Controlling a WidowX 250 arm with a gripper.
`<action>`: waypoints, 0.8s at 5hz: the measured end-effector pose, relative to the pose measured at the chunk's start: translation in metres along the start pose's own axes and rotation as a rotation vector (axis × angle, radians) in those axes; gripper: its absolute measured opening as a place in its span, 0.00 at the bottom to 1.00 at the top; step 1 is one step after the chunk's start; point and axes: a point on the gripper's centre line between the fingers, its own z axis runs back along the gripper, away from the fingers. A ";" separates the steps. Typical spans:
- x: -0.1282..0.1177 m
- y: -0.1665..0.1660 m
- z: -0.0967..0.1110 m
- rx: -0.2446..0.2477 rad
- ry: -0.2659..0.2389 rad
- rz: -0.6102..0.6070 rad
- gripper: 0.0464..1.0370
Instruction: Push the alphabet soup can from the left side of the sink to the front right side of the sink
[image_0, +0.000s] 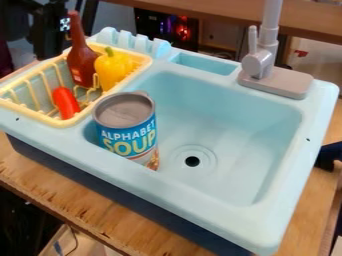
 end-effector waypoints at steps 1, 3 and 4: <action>0.002 -0.001 -0.014 0.003 0.003 0.003 0.96; 0.011 -0.016 -0.032 0.000 0.003 -0.040 0.96; 0.014 -0.023 -0.034 0.006 0.010 -0.051 0.96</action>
